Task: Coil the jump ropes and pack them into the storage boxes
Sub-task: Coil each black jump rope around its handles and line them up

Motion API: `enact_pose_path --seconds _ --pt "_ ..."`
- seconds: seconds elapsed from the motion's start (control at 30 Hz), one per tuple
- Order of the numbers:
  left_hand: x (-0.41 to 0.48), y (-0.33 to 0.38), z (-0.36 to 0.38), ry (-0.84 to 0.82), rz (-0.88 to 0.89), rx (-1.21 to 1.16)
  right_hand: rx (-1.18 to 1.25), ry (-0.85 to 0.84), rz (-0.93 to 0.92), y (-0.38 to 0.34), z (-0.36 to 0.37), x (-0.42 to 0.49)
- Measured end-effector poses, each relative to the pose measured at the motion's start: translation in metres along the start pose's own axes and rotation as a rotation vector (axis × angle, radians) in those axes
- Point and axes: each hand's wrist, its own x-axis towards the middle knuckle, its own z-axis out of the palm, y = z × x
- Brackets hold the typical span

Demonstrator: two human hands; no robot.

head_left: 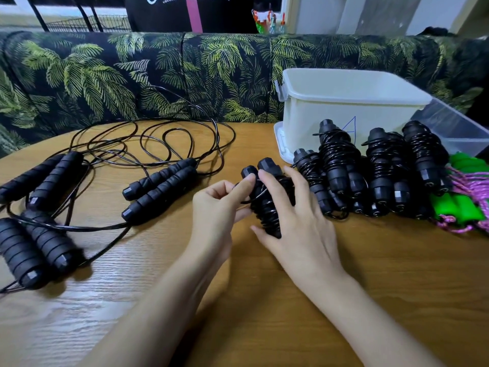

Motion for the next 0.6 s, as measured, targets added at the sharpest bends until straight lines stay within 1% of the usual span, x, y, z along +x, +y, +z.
enact_pose_path --seconds 0.07,0.17,0.27,0.33,0.5,0.6 --pt "0.000 0.001 0.000 -0.034 -0.004 -0.005 0.029 0.080 -0.022 0.006 0.002 0.001" --pt "-0.002 0.006 0.000 -0.108 0.018 0.018 0.109 0.125 -0.029 0.014 0.002 0.000" --pt "0.000 0.010 -0.005 -0.153 0.100 0.137 0.181 0.080 -0.010 0.015 0.001 -0.001" --pt "0.005 0.011 -0.010 -0.188 0.160 0.224 0.180 0.039 -0.017 0.017 0.002 -0.001" --pt "0.015 0.008 -0.019 -0.375 0.271 0.514 0.228 -0.058 -0.013 0.027 0.000 0.000" --pt "0.020 0.012 -0.025 -0.460 0.283 0.643 0.232 -0.077 -0.038 0.030 0.000 -0.002"
